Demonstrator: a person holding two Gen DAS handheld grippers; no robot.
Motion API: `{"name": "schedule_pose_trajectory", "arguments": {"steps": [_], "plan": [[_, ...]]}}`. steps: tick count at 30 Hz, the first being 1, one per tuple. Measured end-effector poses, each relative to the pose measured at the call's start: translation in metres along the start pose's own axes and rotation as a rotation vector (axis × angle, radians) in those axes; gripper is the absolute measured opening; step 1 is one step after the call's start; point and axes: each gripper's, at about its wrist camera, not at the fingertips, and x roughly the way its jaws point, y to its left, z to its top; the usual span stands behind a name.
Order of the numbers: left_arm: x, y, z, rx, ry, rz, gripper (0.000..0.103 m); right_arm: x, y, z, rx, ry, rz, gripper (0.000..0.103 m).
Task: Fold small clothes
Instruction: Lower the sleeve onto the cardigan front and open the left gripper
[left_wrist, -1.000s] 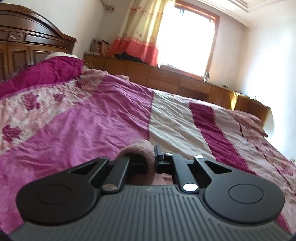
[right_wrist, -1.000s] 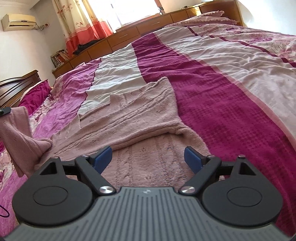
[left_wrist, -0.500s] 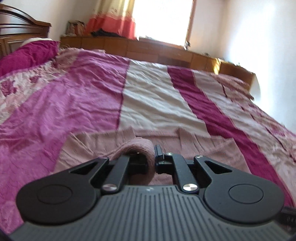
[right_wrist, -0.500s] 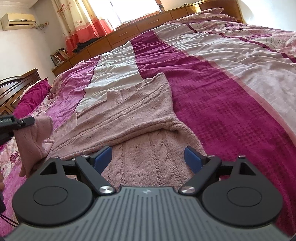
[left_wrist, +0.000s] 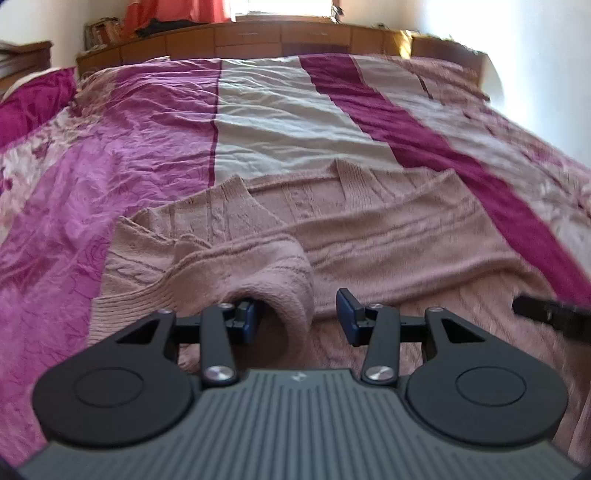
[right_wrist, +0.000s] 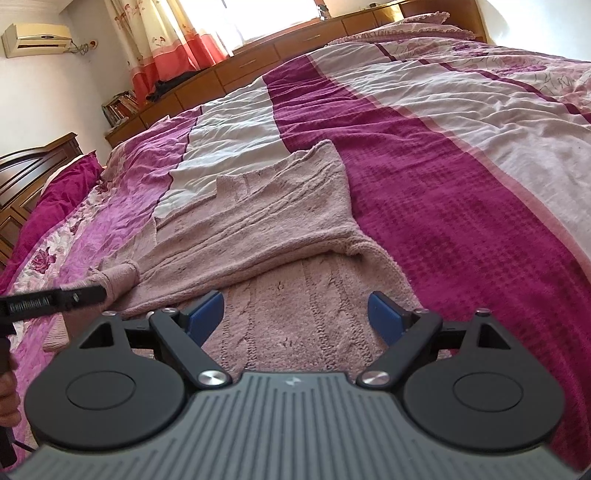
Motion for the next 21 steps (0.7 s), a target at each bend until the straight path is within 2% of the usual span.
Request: {"name": "schedule_pose_trajectory", "arguments": {"steps": [9, 12, 21], "plan": [[-0.022, 0.008, -0.006, -0.001, 0.057, 0.022, 0.047, -0.006, 0.007, 0.001, -0.001, 0.007, 0.023, 0.09], [-0.033, 0.016, -0.01, -0.014, 0.065, 0.069, 0.055, -0.008, 0.011, 0.001, 0.0, 0.01, 0.036, 0.09], [-0.059, 0.066, -0.025, -0.076, 0.083, 0.229, 0.055, -0.005, 0.036, 0.005, -0.031, 0.037, 0.095, 0.09]]}}
